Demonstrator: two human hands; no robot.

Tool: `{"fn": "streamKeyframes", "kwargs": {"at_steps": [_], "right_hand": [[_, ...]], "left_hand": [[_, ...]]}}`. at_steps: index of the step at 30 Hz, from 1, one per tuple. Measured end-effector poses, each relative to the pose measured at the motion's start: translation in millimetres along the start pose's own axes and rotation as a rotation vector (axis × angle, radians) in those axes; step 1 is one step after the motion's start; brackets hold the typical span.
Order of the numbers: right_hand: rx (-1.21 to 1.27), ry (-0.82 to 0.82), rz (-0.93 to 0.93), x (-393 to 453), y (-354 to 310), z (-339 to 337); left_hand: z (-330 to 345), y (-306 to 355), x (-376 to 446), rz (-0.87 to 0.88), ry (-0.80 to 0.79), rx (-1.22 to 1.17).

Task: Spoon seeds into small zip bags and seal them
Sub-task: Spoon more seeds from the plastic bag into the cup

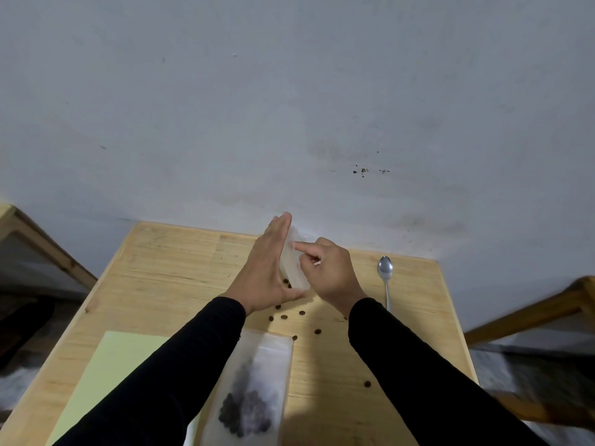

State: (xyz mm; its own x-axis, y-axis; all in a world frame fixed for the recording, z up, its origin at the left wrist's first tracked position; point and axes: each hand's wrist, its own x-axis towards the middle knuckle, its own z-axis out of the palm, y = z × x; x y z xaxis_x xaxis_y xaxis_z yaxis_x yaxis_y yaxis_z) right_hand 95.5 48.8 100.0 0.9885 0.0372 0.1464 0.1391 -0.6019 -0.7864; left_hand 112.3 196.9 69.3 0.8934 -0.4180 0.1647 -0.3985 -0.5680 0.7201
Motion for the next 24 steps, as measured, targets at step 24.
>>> {"fn": "streamKeyframes", "kwargs": {"at_steps": [24], "right_hand": [[-0.278,0.226,0.759,-46,174,-40]], "left_hand": [[25,-6,-14,-0.306,0.405,0.004]]}}
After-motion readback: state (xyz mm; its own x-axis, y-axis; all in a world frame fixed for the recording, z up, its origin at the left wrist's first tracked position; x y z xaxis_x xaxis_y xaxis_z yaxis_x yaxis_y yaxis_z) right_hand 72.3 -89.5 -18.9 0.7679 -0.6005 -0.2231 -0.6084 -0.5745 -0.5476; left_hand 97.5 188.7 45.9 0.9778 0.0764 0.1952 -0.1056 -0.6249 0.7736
